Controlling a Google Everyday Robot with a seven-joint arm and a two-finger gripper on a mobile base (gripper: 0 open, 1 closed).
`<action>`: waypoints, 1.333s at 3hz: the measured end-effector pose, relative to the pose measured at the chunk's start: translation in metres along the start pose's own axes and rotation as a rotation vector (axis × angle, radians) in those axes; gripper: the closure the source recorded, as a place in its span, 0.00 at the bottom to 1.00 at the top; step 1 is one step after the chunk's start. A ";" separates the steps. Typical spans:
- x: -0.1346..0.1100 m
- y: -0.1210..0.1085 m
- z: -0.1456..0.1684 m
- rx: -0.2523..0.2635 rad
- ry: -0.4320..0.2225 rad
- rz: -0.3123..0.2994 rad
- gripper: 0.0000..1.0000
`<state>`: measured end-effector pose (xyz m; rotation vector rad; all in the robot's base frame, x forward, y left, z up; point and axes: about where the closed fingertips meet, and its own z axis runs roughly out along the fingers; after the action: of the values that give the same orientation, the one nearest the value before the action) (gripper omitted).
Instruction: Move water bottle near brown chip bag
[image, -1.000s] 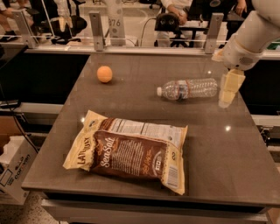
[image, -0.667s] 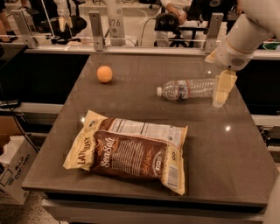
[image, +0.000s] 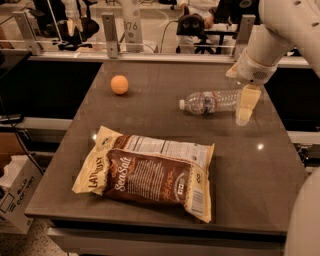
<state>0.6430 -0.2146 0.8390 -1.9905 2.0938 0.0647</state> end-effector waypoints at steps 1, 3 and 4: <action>-0.001 0.000 0.007 -0.020 0.019 -0.001 0.16; -0.005 0.002 0.007 -0.041 0.038 -0.006 0.62; -0.010 0.006 -0.003 -0.032 0.037 -0.009 0.86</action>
Offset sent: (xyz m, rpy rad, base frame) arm -0.0048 0.0026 -0.0063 -0.0571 0.0634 0.0033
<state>0.6368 -0.2046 0.8429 -2.0345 2.1196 0.0609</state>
